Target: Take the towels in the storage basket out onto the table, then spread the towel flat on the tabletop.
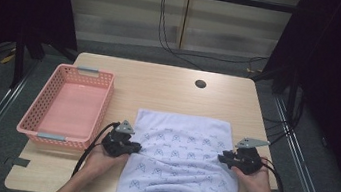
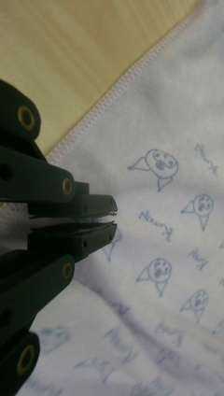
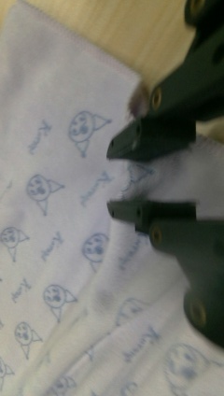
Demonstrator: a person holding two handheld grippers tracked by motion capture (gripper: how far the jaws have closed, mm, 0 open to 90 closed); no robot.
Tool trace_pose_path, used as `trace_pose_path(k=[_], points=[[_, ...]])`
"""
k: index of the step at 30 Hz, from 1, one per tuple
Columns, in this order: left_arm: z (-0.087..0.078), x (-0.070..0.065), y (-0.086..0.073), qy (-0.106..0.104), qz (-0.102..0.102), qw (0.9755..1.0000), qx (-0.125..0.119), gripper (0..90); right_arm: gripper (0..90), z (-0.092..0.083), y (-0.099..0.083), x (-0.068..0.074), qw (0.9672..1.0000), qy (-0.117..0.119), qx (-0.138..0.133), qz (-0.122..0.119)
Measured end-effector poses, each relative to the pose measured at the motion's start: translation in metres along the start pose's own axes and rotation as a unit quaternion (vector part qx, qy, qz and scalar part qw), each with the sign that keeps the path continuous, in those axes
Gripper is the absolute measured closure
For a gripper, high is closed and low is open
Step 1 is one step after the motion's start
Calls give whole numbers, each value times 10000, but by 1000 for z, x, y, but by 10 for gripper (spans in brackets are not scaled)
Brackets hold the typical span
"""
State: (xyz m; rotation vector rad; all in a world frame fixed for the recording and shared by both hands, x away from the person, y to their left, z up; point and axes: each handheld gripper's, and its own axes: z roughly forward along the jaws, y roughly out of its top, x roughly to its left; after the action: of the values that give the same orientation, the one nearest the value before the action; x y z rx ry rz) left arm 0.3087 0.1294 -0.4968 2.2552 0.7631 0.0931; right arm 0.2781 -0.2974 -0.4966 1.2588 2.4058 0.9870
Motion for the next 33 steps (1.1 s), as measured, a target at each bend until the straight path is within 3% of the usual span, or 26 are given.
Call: trace_pose_path(k=[3, 10, 12, 15, 19, 21, 27, 29, 31, 33], points=[[-10, -13, -12, -96, 81, 9999, 49, 865, 857, -11, -13, 7, 9998, 170, 14, 57], [-21, -33, -25, -291, 157, 9993, 164, 824, 873, -38, -39, 31, 9989, 387, 280, 3], [-22, -35, -26, -452, 120, 9987, 219, 827, 873, -42, -43, 35, 9985, 426, 333, 8], [-22, -30, -21, -399, 30, 9990, 179, 767, 831, -42, -41, 35, 9982, 465, 368, -28], [-21, -12, -2, -282, -220, 9992, -193, 638, 687, -43, -25, 18, 9995, 237, -135, 131], [-14, 1, 9, -223, -257, 9990, -282, 648, 649, -41, -14, 7, 9992, 82, -299, 253], [7, 34, 34, 49, -671, 9965, -497, 574, 537, -9, 25, -34, 9984, -221, -442, 282], [9, 42, 36, 192, -723, 9956, -561, 559, 519, 1, 32, -46, 9979, -227, -461, 396], [11, 47, 34, 282, -850, 9947, -505, 547, 503, 13, 35, -59, 9964, -155, -511, 664], [11, 48, 30, 320, -822, 9952, -413, 533, 495, 20, 36, -61, 9968, -144, -486, 620]])
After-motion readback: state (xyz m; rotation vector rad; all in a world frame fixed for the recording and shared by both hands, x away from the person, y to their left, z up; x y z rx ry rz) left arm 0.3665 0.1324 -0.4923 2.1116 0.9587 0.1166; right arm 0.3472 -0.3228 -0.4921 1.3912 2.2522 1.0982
